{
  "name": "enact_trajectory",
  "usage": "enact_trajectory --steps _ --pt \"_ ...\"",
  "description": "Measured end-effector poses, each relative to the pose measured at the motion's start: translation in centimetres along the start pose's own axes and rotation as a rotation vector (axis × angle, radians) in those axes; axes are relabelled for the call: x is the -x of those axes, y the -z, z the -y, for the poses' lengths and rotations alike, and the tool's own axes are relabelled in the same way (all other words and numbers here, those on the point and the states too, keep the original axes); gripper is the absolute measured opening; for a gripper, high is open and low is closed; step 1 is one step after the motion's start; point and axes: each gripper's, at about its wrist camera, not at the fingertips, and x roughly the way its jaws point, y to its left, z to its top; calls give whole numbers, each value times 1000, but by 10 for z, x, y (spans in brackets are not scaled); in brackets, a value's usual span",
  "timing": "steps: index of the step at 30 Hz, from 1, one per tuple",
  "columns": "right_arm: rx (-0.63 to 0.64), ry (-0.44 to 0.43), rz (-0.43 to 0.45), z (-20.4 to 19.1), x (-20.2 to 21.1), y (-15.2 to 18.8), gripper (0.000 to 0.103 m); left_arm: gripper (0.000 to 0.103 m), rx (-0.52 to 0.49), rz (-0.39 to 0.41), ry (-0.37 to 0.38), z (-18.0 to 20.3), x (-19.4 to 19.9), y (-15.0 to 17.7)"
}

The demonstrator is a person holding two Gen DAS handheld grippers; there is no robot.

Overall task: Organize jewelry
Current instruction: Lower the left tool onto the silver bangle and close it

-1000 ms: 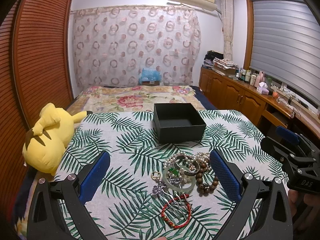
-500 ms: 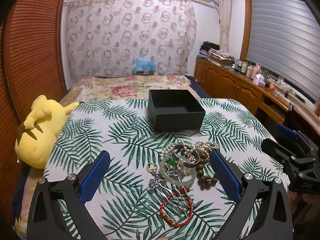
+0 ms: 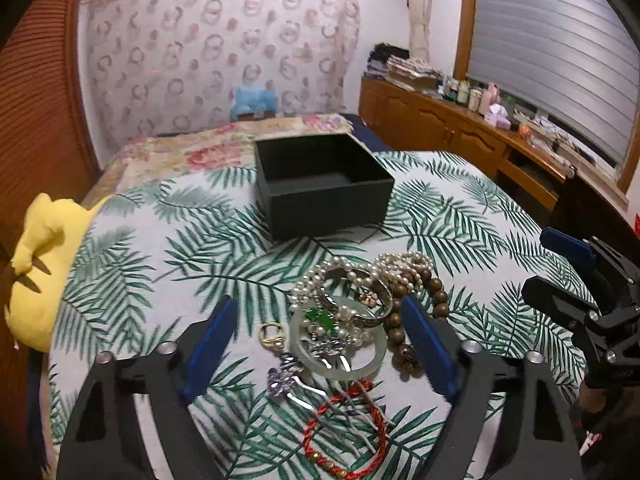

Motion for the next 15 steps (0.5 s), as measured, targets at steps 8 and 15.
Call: enact_trajectory --steps 8,15 --pt "22 -13 -61 5 -18 3 86 38 18 -94 79 -3 -35 -11" --pt "51 -36 -85 -1 -24 5 86 18 32 -151 85 -7 -59 -15"
